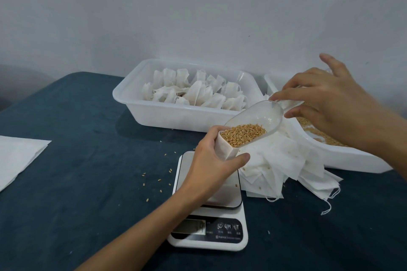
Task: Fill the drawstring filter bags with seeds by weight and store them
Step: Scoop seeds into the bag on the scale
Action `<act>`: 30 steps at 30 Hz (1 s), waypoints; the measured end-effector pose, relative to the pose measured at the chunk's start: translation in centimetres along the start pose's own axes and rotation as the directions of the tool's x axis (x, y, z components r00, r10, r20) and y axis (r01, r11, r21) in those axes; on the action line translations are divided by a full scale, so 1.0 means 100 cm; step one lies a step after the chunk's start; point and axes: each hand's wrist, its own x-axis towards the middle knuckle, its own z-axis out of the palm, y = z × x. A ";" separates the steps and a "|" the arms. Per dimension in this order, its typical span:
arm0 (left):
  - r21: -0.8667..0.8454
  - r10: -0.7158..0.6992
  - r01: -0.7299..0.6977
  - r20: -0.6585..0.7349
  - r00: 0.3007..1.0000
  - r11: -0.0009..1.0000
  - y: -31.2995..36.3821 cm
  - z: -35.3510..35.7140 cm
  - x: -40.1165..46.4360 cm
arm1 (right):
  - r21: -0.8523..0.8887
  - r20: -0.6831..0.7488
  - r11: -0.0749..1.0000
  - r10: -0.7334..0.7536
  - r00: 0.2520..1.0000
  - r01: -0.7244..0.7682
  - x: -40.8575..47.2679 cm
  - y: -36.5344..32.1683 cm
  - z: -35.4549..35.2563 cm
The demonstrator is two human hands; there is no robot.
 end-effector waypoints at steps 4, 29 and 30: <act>0.015 0.000 0.000 -0.013 1.000 1.000 -0.001 -0.002 0.001 | -0.014 -0.009 1.000 -0.003 1.000 0.003 -0.001 0.001 -0.001; 0.022 -0.010 0.008 0.105 0.994 1.000 0.005 -0.015 0.005 | -0.071 -0.033 0.997 -0.035 0.999 0.033 0.001 -0.001 0.002; 0.020 -0.010 0.008 0.104 0.994 1.000 0.005 -0.015 0.005 | -0.075 -0.036 0.997 -0.035 0.999 0.033 0.001 -0.001 0.002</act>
